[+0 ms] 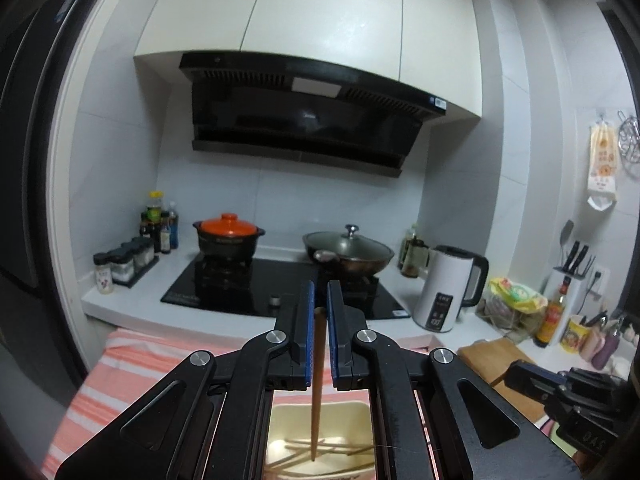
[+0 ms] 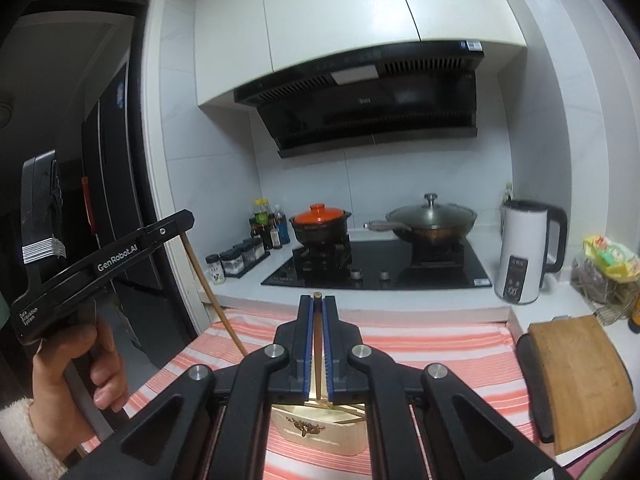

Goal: Organize utensils
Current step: 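Open both grippers to release the chopsticks into the holder, then move the right gripper down over the larger metal spoon's handle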

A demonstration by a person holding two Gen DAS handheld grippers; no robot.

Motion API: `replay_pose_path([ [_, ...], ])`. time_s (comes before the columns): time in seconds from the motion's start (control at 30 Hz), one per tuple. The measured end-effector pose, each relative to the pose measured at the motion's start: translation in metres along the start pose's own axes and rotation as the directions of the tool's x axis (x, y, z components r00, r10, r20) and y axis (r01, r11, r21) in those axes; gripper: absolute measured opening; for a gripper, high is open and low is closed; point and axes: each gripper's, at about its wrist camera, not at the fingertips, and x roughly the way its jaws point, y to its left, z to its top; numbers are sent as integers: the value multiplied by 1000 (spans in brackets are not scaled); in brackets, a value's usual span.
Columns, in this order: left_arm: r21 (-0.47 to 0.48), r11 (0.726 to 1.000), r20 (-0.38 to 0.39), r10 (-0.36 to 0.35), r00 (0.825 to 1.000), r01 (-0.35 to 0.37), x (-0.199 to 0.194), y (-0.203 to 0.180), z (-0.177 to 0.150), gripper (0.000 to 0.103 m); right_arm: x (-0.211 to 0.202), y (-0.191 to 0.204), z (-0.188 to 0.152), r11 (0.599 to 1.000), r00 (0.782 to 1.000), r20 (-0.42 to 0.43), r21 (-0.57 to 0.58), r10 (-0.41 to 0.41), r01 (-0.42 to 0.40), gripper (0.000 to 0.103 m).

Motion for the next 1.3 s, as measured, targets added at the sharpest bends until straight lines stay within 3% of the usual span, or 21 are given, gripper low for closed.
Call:
replay_pose_path([
  [0.2, -57, 998, -160, -32, 987, 23, 42, 15, -43, 4, 47, -15, -21, 998, 990, -134, 58, 30, -22, 5],
  [0.33, -70, 997, -292, -53, 955, 34, 56, 16, -71, 5, 68, -22, -49, 996, 979, -202, 87, 33, -15, 5],
  [0.4, -84, 996, -382, -69, 922, 39, 61, 17, -85, 5, 78, -25, -64, 995, 968, -250, 99, 37, -13, 5],
  [0.5, -141, 988, -506, -128, 853, 65, 57, 21, -105, 45, 84, -29, -81, 994, 949, -311, 104, 53, -21, 8],
  [0.57, -143, 987, -542, -143, 828, 76, 35, 22, -116, 67, 70, -32, -85, 992, 950, -304, 119, 69, -34, 15],
  [0.6, -138, 987, -566, -150, 811, 87, 21, 22, -123, 70, 58, -33, -87, 993, 955, -290, 116, 67, -34, 38],
  [0.67, -136, 984, -608, -172, 775, 112, -11, 24, -142, 78, 29, -32, -95, 997, 970, -241, 75, 31, -14, 71],
  [0.8, -121, 979, -695, -201, 691, 163, -91, 15, -206, 84, -32, -35, -144, 996, 970, -228, -44, -84, 76, 72],
  [0.9, -98, 986, -738, -165, 655, 139, -149, 10, -264, 84, -67, -36, -219, 982, 932, -314, -98, -184, 161, 72],
  [1.0, -91, 994, -747, -110, 656, 63, -193, 12, -304, 84, -89, -34, -290, 972, 858, -457, -113, -234, 205, 72],
  [1.03, -98, 994, -743, -100, 662, 40, -204, 15, -311, 84, -97, -33, -304, 972, 844, -482, -103, -235, 212, 72],
  [1.1, -99, 995, -729, -84, 679, 17, -217, 20, -317, 84, -114, -32, -321, 974, 835, -504, -68, -221, 216, 72],
  [1.3, -118, 991, -699, -43, 714, -56, -225, 42, -308, 84, -130, -25, -324, 972, 842, -488, -61, -228, 227, 72],
])
